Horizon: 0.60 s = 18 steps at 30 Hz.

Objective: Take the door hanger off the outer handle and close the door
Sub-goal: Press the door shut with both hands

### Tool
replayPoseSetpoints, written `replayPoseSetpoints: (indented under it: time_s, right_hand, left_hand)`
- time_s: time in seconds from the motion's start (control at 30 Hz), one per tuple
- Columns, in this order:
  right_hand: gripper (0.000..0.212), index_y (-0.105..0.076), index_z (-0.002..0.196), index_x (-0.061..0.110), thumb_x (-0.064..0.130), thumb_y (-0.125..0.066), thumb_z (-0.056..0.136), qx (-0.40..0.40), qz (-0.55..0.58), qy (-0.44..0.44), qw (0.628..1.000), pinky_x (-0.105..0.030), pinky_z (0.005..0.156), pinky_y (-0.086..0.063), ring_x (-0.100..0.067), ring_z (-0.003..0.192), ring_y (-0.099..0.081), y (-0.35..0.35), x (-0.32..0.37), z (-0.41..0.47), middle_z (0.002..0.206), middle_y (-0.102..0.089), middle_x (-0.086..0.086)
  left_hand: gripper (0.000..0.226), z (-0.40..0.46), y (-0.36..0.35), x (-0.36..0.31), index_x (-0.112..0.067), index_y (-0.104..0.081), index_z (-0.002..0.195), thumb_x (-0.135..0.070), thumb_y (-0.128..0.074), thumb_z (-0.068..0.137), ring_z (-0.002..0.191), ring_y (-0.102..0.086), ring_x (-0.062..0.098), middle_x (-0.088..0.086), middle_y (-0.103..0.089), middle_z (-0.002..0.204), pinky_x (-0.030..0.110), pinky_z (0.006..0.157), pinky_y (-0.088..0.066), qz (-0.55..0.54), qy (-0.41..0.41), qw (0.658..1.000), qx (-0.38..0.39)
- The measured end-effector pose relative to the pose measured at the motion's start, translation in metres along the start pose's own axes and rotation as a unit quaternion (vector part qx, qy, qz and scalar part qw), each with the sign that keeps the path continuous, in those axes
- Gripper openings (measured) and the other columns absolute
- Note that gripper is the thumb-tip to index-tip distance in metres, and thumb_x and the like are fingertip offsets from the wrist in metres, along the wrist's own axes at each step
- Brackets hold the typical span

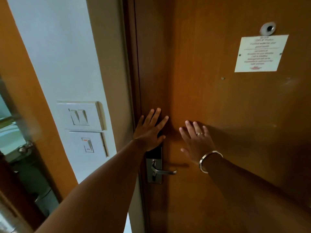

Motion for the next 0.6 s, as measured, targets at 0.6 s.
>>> replayPoseSetpoints:
  time_s: [0.6]
  right_hand:
    - [0.093,-0.033,0.145,0.018,0.054,-0.074,0.070,-0.004,-0.027,-0.051,0.998,-0.061,0.110,-0.023,-0.042,0.143,-0.020,-0.027,0.006,0.014,0.158,-0.020,-0.019]
  left_hand:
    - [0.088,0.014,-0.003,0.000,-0.040,0.008,0.153,-0.052,-0.053,0.092,0.148,0.022,0.028,0.003,0.025,0.162,0.057,0.117,-0.001,0.008,-0.002,1.000,0.021]
Point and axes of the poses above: each hand's wrist, its own z-axis towards the middle knuckle, its own y-axis out of the back of the hand, x = y × z, the point moved 4 cm from there along z, towards the middle knuckle
